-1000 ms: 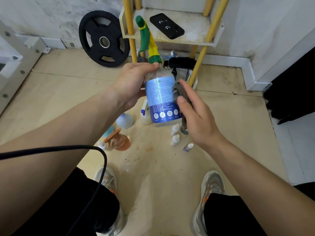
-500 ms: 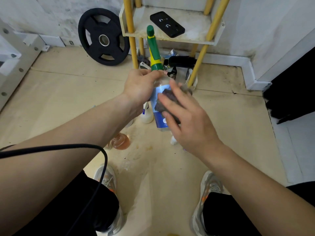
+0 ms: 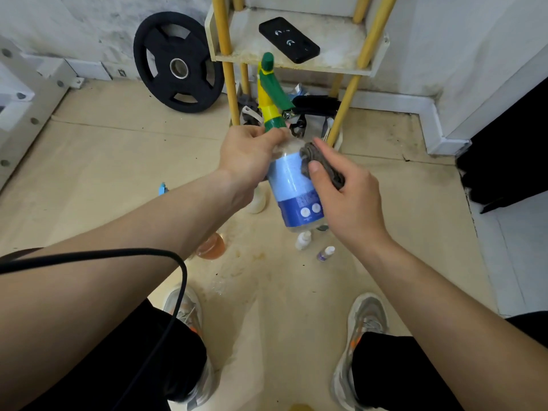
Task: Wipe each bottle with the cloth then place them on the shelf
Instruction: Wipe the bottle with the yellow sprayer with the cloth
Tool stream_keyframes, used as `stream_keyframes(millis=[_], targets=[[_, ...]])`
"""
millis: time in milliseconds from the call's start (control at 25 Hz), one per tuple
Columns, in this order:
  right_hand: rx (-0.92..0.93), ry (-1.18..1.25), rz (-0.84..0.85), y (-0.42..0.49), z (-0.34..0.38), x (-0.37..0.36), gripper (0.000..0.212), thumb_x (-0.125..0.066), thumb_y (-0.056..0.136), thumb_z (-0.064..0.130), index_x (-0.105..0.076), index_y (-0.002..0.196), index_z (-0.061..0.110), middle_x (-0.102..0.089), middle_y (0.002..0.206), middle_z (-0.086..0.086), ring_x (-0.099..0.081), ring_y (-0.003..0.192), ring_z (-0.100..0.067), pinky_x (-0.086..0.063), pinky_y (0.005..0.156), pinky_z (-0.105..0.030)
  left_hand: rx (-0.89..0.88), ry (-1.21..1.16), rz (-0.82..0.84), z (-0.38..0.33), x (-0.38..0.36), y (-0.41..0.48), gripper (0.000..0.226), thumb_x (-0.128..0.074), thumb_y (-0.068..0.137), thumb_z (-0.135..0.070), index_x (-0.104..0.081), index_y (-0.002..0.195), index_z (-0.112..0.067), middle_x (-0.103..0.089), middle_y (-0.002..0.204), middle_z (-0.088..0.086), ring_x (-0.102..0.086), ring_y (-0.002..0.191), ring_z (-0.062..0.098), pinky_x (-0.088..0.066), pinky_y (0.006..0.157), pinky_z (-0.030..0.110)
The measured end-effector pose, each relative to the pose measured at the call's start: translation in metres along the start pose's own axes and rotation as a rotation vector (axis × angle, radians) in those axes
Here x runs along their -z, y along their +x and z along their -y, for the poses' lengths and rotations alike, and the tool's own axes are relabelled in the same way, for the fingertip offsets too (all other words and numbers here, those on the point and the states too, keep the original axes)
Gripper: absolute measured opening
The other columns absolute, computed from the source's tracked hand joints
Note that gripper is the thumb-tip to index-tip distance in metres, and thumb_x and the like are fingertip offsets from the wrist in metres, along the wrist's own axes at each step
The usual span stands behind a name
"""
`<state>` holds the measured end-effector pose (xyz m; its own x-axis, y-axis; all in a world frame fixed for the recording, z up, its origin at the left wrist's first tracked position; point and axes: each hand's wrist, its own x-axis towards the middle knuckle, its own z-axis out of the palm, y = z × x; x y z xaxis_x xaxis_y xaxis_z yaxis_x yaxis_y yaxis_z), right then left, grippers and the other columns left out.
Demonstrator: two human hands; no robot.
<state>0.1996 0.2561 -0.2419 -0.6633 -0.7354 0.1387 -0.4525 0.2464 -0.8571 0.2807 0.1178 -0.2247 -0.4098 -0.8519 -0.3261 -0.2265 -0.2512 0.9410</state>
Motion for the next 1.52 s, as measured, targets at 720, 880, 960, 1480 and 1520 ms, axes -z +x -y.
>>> stream_keyframes(millis=[720,880,960,1480,1520], targets=[[-0.006,0.218,0.035,-0.014,-0.002,-0.003,0.072,-0.091,0.066,0.007,-0.062,0.131,0.018,-0.067,0.12,0.004,-0.065,0.109,-0.003,-0.05,0.092,-0.015,0.135,-0.073,0.159,-0.014,0.025,0.019,0.012,-0.067,0.087,-0.034,-0.068,0.09,-0.021,-0.067,0.078,-0.007,-0.061,0.069,0.012,-0.054,0.071,0.027],[-0.172,0.534,0.093,-0.007,-0.001,0.001,0.07,-0.09,0.068,0.01,-0.062,0.132,0.015,-0.072,0.121,0.001,-0.068,0.112,-0.015,-0.056,0.093,-0.033,0.157,-0.258,0.359,-0.014,0.031,0.024,0.033,-0.062,0.094,-0.034,-0.065,0.118,-0.012,-0.069,0.114,0.009,-0.065,0.104,0.025,-0.053,0.095,0.036],[-0.203,0.581,0.125,-0.007,0.0,0.001,0.074,-0.088,0.066,0.015,-0.06,0.134,0.016,-0.071,0.123,-0.001,-0.068,0.115,-0.02,-0.056,0.095,-0.04,0.193,-0.323,0.448,-0.014,0.033,0.023,0.044,-0.054,0.099,-0.034,-0.06,0.13,-0.003,-0.063,0.133,0.017,-0.062,0.12,0.032,-0.049,0.105,0.046],[0.187,-0.083,0.017,0.006,0.009,-0.004,0.048,-0.042,0.103,0.018,-0.043,0.151,0.011,-0.054,0.144,-0.004,-0.049,0.133,-0.014,-0.039,0.11,-0.023,-0.015,-0.081,0.288,-0.006,0.006,-0.007,0.019,-0.053,0.103,-0.025,-0.065,0.103,-0.01,-0.071,0.078,0.003,-0.069,0.064,0.013,-0.057,0.057,0.028],[0.237,-0.161,0.012,0.007,0.009,-0.005,0.048,-0.043,0.103,0.019,-0.044,0.151,0.01,-0.05,0.149,-0.009,-0.046,0.137,-0.019,-0.038,0.113,-0.026,-0.021,-0.086,0.278,-0.004,0.003,-0.009,0.018,-0.052,0.103,-0.023,-0.064,0.104,-0.009,-0.071,0.076,0.002,-0.068,0.06,0.012,-0.055,0.052,0.025]])
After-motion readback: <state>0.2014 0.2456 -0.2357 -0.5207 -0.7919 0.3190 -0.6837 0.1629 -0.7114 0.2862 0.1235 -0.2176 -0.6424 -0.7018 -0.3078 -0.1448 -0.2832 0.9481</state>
